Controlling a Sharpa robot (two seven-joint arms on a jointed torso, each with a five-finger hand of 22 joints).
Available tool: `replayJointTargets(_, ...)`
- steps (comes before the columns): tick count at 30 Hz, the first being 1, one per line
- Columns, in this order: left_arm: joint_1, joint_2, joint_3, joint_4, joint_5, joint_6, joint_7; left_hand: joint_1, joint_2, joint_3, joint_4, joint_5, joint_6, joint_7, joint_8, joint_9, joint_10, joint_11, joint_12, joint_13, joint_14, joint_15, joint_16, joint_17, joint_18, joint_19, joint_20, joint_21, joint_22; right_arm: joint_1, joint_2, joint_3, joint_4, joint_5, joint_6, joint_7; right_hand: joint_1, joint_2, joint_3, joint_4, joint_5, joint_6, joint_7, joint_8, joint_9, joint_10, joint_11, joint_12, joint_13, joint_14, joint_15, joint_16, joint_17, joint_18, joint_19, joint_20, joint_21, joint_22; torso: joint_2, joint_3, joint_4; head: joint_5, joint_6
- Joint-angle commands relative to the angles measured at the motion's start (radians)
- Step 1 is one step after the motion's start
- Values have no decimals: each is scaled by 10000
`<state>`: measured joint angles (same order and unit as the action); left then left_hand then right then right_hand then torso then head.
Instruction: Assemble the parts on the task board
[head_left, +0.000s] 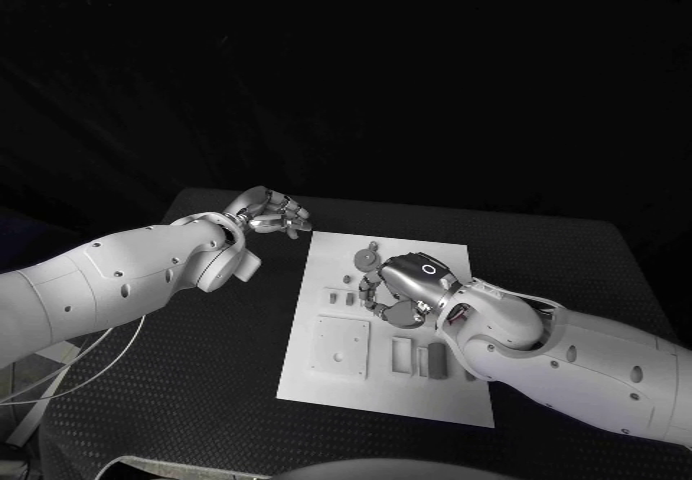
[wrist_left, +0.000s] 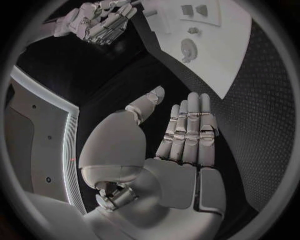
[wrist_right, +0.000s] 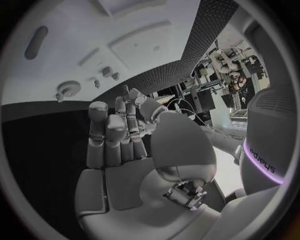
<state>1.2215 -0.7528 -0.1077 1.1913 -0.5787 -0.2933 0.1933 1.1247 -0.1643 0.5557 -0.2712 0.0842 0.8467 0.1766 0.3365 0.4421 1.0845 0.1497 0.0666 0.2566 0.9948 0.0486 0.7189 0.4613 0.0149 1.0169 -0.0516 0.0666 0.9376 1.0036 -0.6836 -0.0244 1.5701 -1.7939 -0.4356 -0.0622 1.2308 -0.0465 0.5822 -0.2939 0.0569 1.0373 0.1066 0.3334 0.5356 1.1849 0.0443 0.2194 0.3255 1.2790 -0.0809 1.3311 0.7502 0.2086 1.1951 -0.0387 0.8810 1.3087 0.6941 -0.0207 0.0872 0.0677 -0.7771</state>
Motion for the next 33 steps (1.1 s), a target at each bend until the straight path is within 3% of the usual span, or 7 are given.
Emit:
replayJointTargets(1, 31, 83, 7, -8, 83, -51, 169, 22, 46, -64, 12, 44, -14, 44, 42, -7, 38, -6, 61, -10, 30, 22, -63, 14, -83, 7, 44, -5, -13, -132, 164, -31, -195, -65, -127, 236, 3, -14, 67, 0, 22, 62, 10, 34, 10, 1441, -244, -24, 10, -81, -101, -35, 11, 532, 18, -65, 20, 155, 5, 0, 7, 122, -61)
replayJointTargets(6, 34, 124, 7, 40, -1036, -101, 221, 36, 49, -63, 3, 46, -18, 44, 40, -11, 34, -4, 55, -18, 19, 26, -88, 33, -86, -13, 46, -7, -27, -188, 319, -202, -340, -230, -105, 267, 5, -9, 71, -3, 22, 56, 11, 30, 12, 1440, -243, -33, 11, -84, -101, -39, 12, 532, 15, -67, 18, 154, 10, -1, 6, 269, -149)
replayJointTargets(12, 36, 134, 7, 100, -1087, -75, 217, 35, 37, -70, 3, 45, -19, 46, 41, -13, 28, 1, 48, -28, 5, 33, -113, 51, -92, -30, 53, -8, -41, -218, 376, -253, -455, -286, -3, 187, 3, -8, 72, -2, 21, 54, 13, 28, 15, 1442, -243, -41, 12, -86, -101, -42, 14, 532, 14, -67, 18, 154, 10, -1, -6, 308, -159)
replayJointTargets(16, 54, 143, 7, 99, -920, -73, 216, 34, 41, -71, 7, 45, -20, 46, 40, -14, 28, 2, 47, -30, 3, 35, -121, 58, -93, -34, 54, -6, -45, -219, 447, -365, -577, -357, 21, 169, -1, -7, 71, -1, 20, 52, 14, 27, 17, 1444, -243, -45, 14, -86, -100, -44, 16, 532, 12, -67, 18, 155, 16, -7, -17, 306, -163)
replayJointTargets(22, 58, 154, 7, 110, -898, -58, 218, 32, 45, -72, 11, 46, -21, 47, 40, -15, 29, 3, 47, -33, 3, 37, -127, 67, -94, -35, 55, -4, -49, -286, 590, -404, -616, -344, 46, 192, -5, -3, 72, -1, 20, 50, 14, 25, 19, 1445, -242, -52, 15, -87, -99, -47, 17, 532, 9, -67, 17, 155, 17, -2, 0, 314, -217)
replayJointTargets(29, 82, 162, 8, 169, -1063, -54, 242, 34, 41, -74, 12, 46, -27, 49, 37, -18, 27, 4, 44, -38, 4, 37, -136, 79, -94, -38, 55, -2, -55, -557, 792, -409, -808, -370, 79, 180, -6, 2, 73, -3, 21, 47, 15, 23, 22, 1446, -241, -59, 16, -88, -98, -49, 19, 532, 7, -67, 16, 155, 15, -14, 25, 363, -271)
replayJointTargets(33, 90, 145, 8, 206, -1070, -50, 237, 36, 39, -75, 11, 46, -28, 49, 36, -19, 25, 5, 43, -40, 4, 37, -140, 85, -94, -40, 55, -1, -58, -608, 802, -410, -861, -384, 112, 171, -5, 3, 75, -4, 21, 46, 15, 22, 24, 1447, -241, -63, 17, -89, -98, -51, 20, 532, 5, -67, 16, 155, 19, -7, 11, 408, -303)
